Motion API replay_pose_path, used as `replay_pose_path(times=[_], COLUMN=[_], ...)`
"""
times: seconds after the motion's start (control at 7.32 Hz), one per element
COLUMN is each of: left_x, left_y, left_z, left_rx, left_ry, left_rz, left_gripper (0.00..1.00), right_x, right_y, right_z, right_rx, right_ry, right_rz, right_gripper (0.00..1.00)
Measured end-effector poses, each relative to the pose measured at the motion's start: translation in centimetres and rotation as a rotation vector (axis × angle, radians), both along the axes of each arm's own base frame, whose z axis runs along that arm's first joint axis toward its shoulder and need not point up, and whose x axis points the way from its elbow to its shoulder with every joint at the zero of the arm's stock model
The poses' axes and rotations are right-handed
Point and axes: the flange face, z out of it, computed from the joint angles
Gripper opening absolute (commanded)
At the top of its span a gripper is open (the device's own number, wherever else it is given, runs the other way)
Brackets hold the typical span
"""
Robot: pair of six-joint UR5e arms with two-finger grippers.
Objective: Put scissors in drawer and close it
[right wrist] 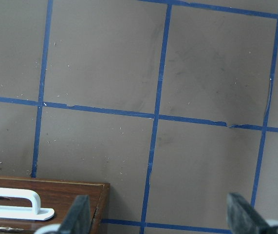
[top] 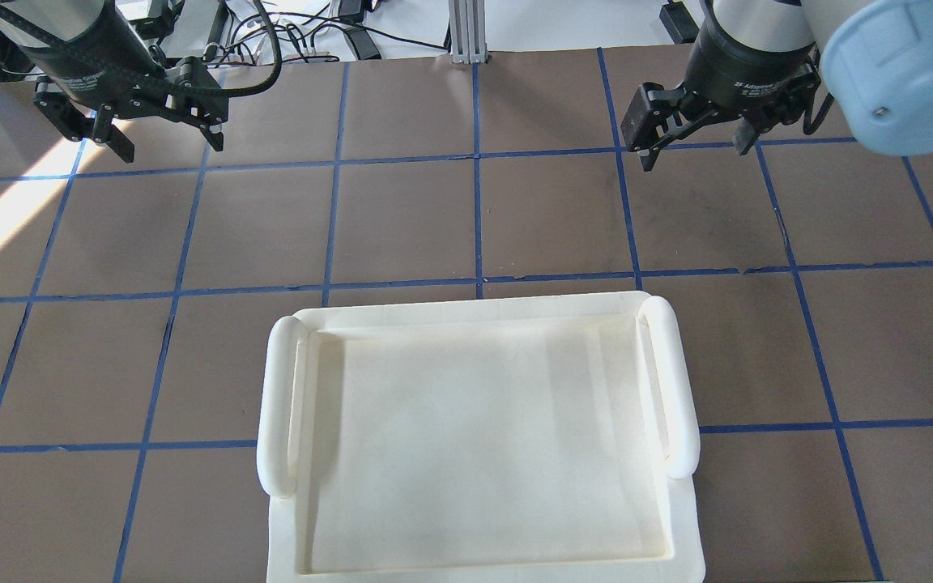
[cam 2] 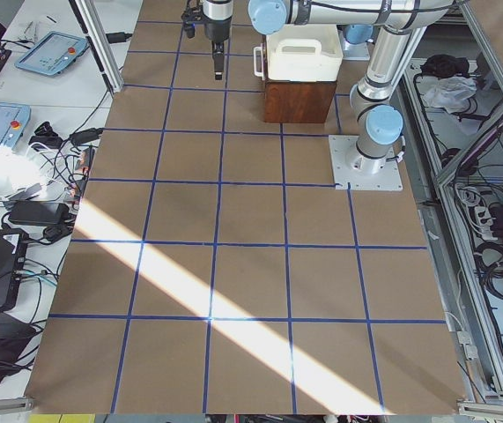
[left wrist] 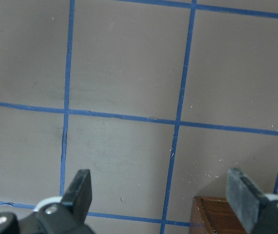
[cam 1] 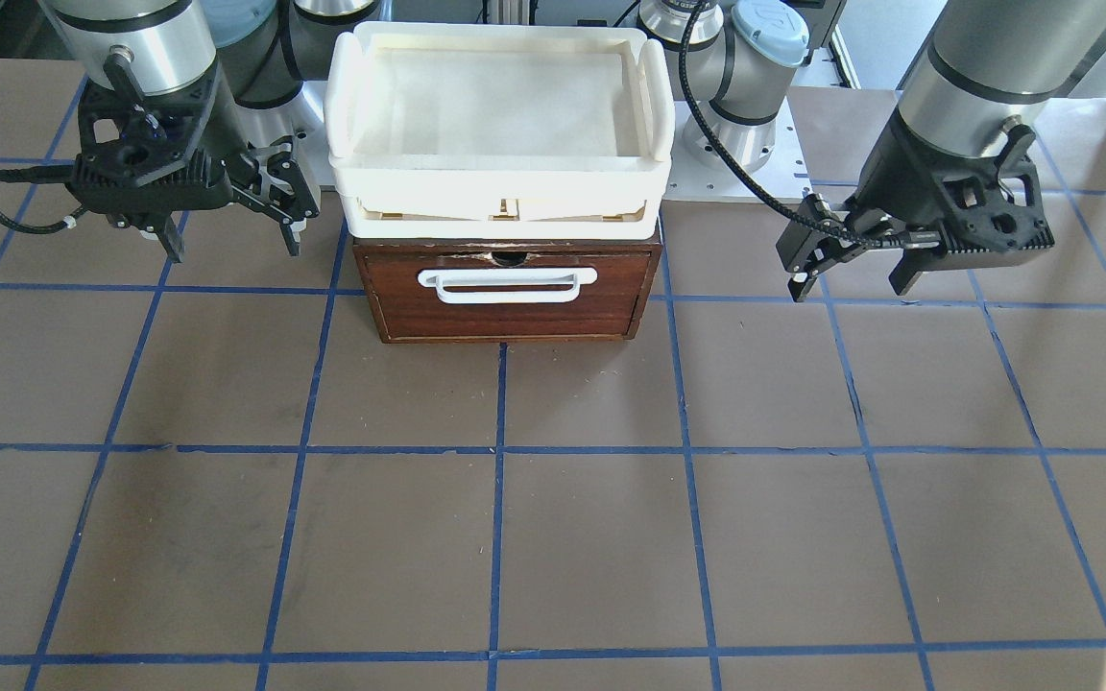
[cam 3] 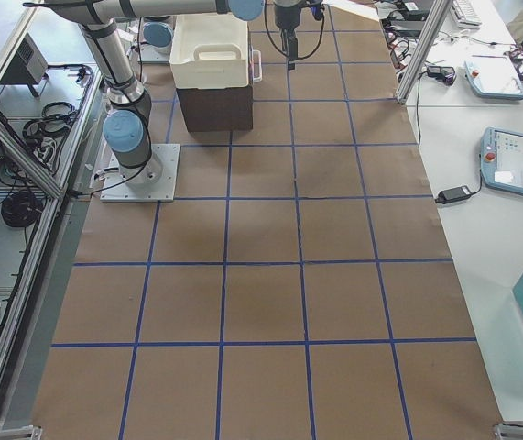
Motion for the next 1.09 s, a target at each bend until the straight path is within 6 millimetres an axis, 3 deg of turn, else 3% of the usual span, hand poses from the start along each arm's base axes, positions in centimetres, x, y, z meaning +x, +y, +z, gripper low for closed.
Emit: replay_pose_path(times=[0.41, 1.09], left_x=[-0.5, 0.2], left_y=[3.0, 3.3], left_z=[-0.2, -0.2], left_rx=[0.003, 0.006], left_ry=[0.032, 0.019], left_rz=[-0.003, 0.01], left_gripper=[1.0, 1.0], right_x=[0.0, 0.0], right_y=[0.0, 0.0], right_z=[-0.1, 0.0], right_rx=[0.002, -0.001], right_ry=[0.0, 0.0], right_rz=[0.0, 0.0], right_gripper=[1.0, 1.0])
